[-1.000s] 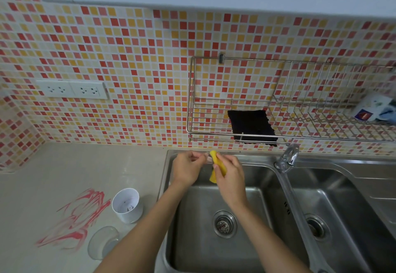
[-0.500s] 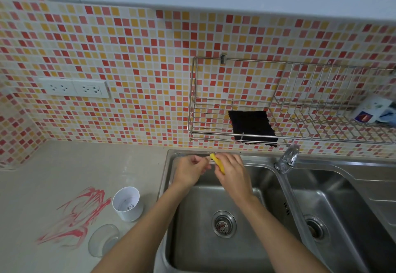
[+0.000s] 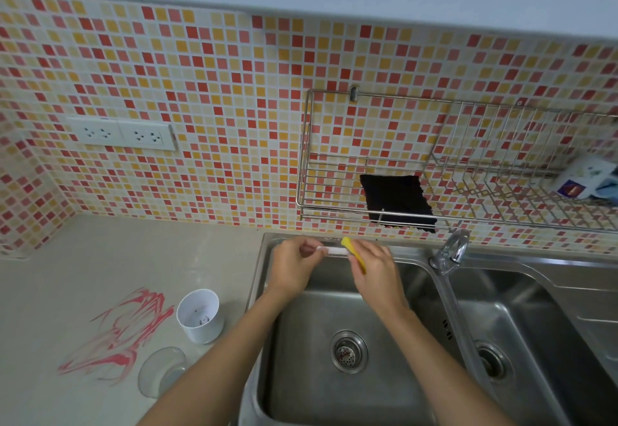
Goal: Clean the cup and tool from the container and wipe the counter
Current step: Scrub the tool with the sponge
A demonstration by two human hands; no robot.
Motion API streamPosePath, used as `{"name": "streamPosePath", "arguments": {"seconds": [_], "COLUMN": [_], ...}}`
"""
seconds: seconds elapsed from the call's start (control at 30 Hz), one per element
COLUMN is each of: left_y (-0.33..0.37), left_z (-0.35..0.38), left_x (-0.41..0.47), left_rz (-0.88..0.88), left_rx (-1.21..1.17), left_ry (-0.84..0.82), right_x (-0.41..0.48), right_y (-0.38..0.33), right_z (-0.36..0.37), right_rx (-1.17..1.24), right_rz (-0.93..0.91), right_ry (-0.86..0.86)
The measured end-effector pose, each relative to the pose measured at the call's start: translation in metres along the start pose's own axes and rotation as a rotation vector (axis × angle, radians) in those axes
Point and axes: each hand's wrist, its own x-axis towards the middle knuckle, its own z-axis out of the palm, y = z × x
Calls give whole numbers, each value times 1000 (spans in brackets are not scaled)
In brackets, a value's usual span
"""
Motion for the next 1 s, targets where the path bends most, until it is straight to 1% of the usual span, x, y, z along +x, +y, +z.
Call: {"name": "streamPosePath", "arguments": {"seconds": [0.13,0.17,0.27,0.3,0.43,0.57,0.63,0.7,0.77,0.93,1.0], "left_y": [1,2,5,6,6,2,0,-2,-4,1,4], "left_z": [2,2,6,7,7,9,9,9,9,2,-2], "left_x": [3,2,2,2,5,3,0,-2,-3,-1,0], "left_rz": [-62,-87,-160,-184,-280,-347,-354,-319,-237,1,38], "left_rx": [-80,-92,-141,-147,-151,-184,-189,-163,-85,68,106], "left_ry": [-23,-22,-11,-9,-32,-47,-54,-64,-79,-181,-210], "right_x": [-8,-6,-1,-2,-8,-3,-3,-4,-2,1,2], "right_y": [-15,-13,-6,-9,-26,-13,-10,-9,-7,-5,-4], "right_z": [5,6,9,10,13,11,12,10,7,-3,-5], "right_rx": [42,42,33,35,26,-44,-97,-138,-151,-171,-180], "right_rz": [-93,-67,94,92,-77,-25,-73,-154,-206,-268,-282], "right_ry": [-18,-11,2,3,17,6,-29,-52,-59,-87,-110]}}
